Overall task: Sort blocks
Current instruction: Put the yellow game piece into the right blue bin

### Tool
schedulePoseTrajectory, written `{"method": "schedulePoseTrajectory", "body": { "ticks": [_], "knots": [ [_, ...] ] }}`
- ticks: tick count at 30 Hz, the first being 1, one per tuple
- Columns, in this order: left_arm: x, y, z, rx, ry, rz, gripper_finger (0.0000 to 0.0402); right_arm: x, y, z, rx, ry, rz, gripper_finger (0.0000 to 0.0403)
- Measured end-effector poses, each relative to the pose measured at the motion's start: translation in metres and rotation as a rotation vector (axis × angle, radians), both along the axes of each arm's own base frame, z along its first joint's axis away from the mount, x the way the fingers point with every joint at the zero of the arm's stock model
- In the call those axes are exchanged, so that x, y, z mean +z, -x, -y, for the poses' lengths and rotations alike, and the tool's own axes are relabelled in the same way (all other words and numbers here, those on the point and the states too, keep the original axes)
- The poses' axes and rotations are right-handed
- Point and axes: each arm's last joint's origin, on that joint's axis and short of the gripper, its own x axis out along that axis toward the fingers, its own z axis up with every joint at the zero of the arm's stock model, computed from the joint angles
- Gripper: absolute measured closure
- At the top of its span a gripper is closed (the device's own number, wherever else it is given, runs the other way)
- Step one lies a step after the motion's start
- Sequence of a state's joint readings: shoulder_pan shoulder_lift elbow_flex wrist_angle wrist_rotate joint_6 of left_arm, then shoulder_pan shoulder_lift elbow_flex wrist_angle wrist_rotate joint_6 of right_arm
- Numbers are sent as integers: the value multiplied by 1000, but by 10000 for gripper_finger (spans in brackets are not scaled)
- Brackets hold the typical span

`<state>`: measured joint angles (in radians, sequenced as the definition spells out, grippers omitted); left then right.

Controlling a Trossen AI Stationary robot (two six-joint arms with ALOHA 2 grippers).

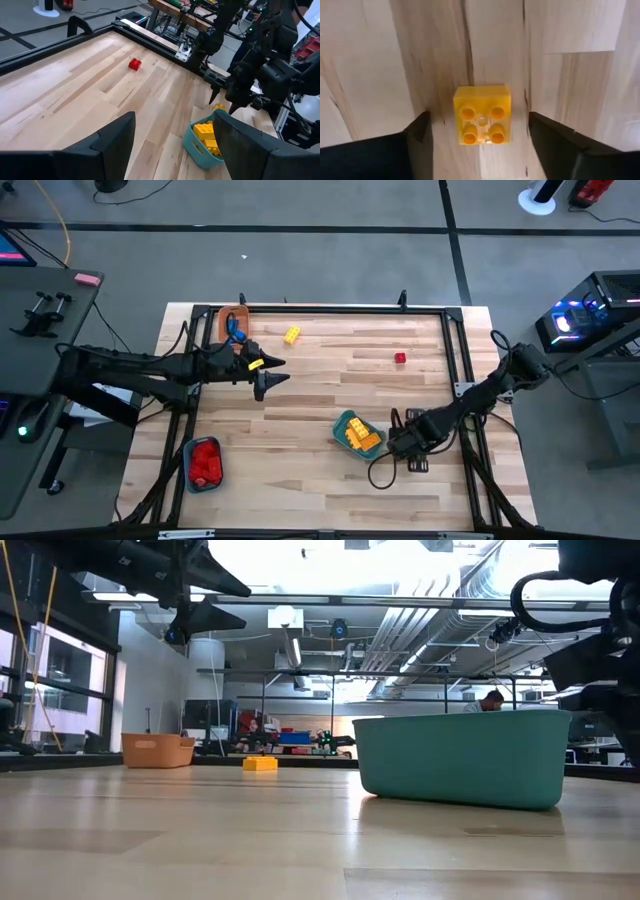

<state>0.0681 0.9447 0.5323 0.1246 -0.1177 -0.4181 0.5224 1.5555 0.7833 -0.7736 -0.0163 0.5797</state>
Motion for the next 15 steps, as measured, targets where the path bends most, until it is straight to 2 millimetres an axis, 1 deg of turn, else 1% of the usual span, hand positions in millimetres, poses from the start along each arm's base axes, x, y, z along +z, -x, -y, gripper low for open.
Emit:
{"method": "schedulePoseTrajectory", "body": {
  "ticks": [2,4,7,11,13,15],
  "knots": [
    [0,0,0,2,7,1,152,0,-1,0,5,-7,6,197],
    [0,0,0,2,7,1,152,0,-1,-1,-6,-17,6,231],
    [0,0,0,3,7,1,152,0,-1,-1,-46,-27,7,292],
    [0,0,0,3,7,1,152,0,-1,-2,-143,-52,-15,374],
    [0,0,0,0,-2,-1,152,2,0,-2,-185,-85,-36,394],
    [0,0,0,-2,-12,-3,152,9,3,-1,-220,-105,-39,389]
  ]
}}
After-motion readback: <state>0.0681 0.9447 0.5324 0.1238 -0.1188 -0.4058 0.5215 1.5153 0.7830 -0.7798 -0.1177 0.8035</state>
